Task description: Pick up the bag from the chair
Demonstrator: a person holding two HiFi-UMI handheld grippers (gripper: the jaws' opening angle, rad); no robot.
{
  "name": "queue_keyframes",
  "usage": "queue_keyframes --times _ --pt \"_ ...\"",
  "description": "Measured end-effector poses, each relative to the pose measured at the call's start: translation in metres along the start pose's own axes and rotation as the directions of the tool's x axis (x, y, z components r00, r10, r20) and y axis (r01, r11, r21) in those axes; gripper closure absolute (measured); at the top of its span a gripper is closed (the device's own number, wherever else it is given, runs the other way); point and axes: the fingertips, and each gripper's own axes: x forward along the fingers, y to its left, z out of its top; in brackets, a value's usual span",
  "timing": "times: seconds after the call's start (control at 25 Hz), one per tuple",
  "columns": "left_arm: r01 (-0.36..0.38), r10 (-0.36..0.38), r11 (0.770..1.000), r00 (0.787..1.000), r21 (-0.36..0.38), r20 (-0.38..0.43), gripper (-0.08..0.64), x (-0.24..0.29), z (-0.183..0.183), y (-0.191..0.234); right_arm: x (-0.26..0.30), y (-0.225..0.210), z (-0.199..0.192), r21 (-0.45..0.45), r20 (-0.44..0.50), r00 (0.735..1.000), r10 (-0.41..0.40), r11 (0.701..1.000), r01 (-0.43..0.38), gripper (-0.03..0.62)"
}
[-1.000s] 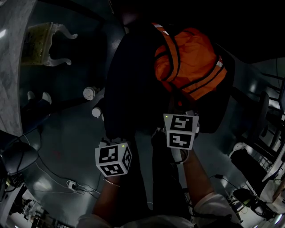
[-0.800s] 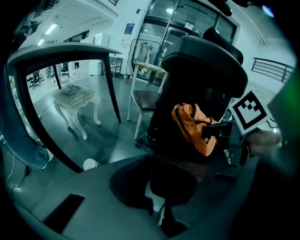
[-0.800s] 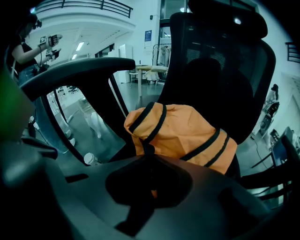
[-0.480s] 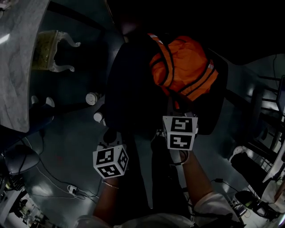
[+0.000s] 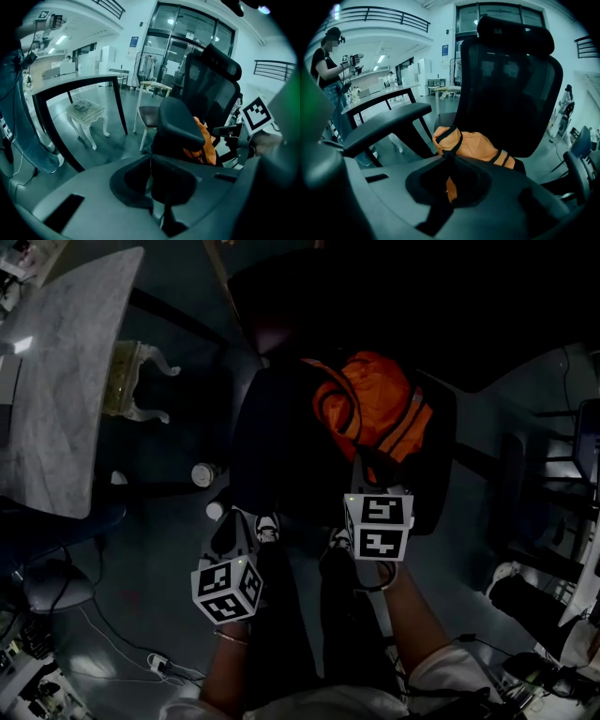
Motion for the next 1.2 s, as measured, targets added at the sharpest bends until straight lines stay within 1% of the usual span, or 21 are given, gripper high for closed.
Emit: queue_keyframes --times 0.16,0.32,0.44,0.56,0.72,0.96,1.04,1.2 --pt "0.004 -0.003 1.0 0.999 -0.017 0.036 0.541 -0.018 0.019 -0.008 -0.02 -0.014 0.017 0.019 0.025 1.0 -0.019 1.0 0.018 0.555" --pt "0.006 -0.005 1.0 0.998 -0.01 0.063 0.541 -0.034 0.037 -0.015 -0.037 -0.03 0.034 0.032 0.043 0.998 -0.048 0.998 0.047 0.555" --pt "0.003 -0.001 1.0 0.996 -0.021 0.093 0.541 -0.046 0.054 -0.017 -0.05 -0.039 0.052 0.033 0.063 0.995 -0.075 0.997 0.073 0.555" --pt "-0.003 0.006 1.0 0.992 -0.022 0.128 0.541 -0.058 0.073 -0.02 -0.065 -0.053 0.067 0.065 0.08 0.991 -0.104 0.993 0.099 0.555" --pt "-0.003 0.004 1.0 0.985 -0.003 0.171 0.541 -0.071 0.097 -0.024 -0.084 -0.073 0.084 0.136 0.104 0.985 -0.137 0.983 0.122 0.555" --pt "0.017 -0.022 1.0 0.974 0.024 0.226 0.541 -0.087 0.133 -0.033 -0.11 -0.09 0.107 0.173 0.13 0.976 -0.175 0.973 0.152 0.555" --pt "0.031 -0.037 0.999 0.971 0.03 0.237 0.541 -0.09 0.143 -0.039 -0.117 -0.093 0.11 0.187 0.13 0.975 -0.18 0.97 0.154 0.555" --pt "0.063 -0.078 0.996 0.966 0.066 0.248 0.541 -0.095 0.16 -0.052 -0.135 -0.092 0.116 0.216 0.136 0.974 -0.184 0.964 0.152 0.555"
